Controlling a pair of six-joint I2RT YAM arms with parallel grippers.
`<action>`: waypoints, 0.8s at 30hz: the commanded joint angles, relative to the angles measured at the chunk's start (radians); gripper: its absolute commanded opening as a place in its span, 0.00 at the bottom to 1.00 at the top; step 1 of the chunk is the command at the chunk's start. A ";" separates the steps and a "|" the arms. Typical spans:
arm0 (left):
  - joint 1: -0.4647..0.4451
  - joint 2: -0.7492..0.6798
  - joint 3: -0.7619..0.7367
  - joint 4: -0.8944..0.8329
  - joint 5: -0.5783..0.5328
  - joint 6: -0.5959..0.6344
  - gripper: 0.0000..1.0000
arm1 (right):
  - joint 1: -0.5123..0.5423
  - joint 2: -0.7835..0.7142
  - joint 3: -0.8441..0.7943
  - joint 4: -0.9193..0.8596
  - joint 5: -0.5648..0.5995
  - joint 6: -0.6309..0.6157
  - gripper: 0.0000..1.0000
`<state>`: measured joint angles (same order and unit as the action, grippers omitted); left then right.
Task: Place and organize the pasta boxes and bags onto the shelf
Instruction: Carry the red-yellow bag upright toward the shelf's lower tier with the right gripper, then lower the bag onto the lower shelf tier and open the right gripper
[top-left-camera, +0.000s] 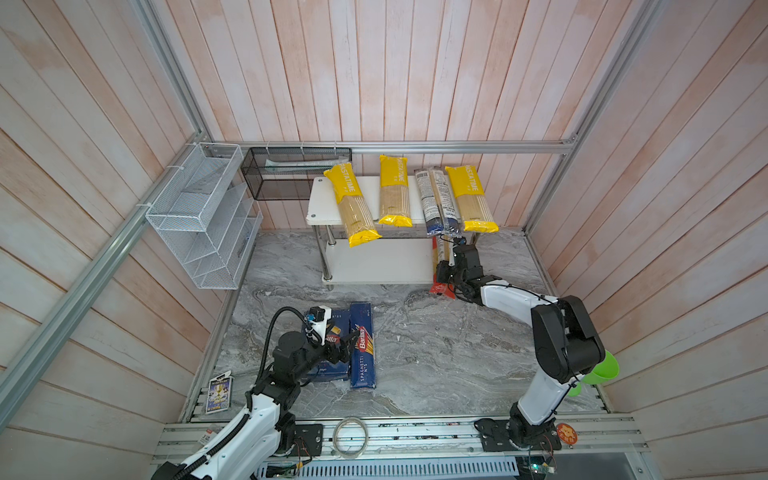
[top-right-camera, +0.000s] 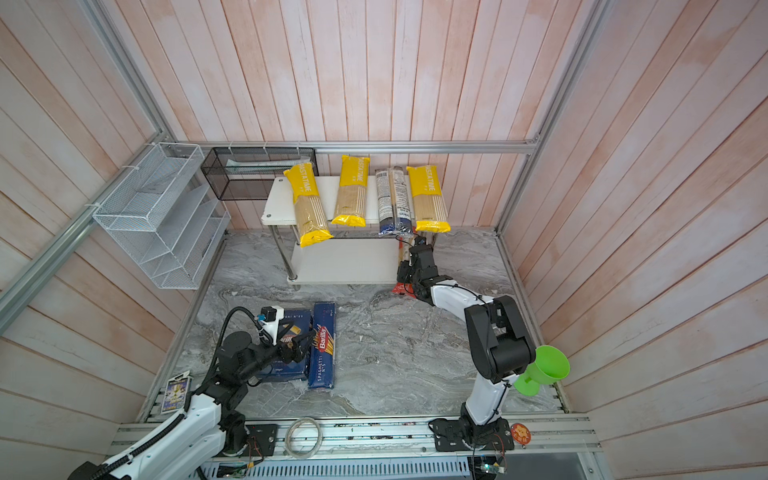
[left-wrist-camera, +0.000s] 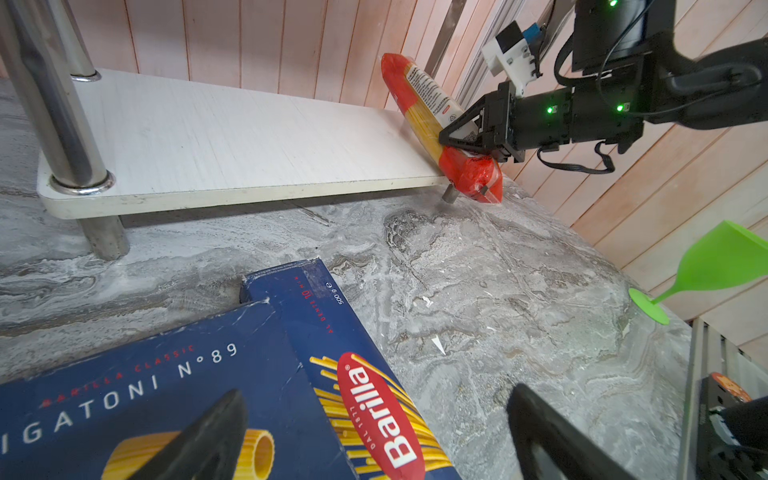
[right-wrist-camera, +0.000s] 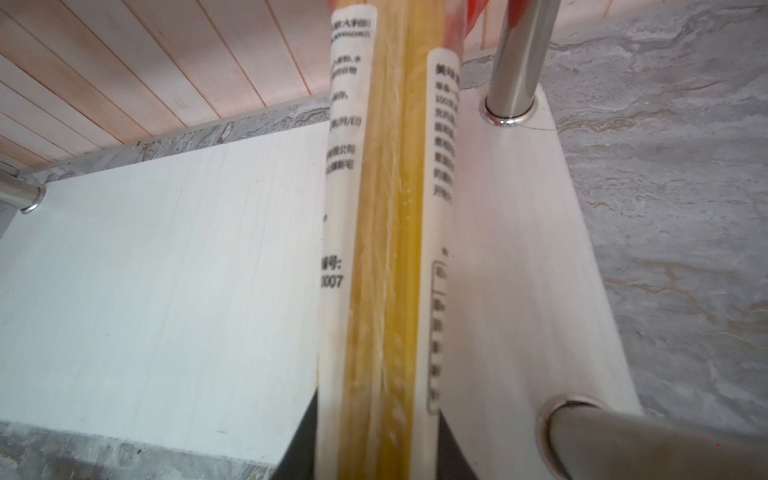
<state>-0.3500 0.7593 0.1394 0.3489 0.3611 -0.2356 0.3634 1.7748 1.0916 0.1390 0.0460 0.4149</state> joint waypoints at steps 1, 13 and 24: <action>-0.004 0.003 0.030 0.013 -0.008 0.009 1.00 | -0.001 -0.009 0.060 0.134 -0.012 0.009 0.27; -0.004 0.003 0.028 0.014 -0.002 0.010 1.00 | 0.000 -0.069 -0.008 0.142 -0.069 0.009 0.52; -0.005 0.002 0.029 0.014 -0.004 0.010 1.00 | 0.092 -0.343 -0.243 0.047 -0.046 0.012 0.52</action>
<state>-0.3500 0.7612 0.1406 0.3489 0.3592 -0.2356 0.4286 1.5066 0.8970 0.2276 -0.0154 0.4255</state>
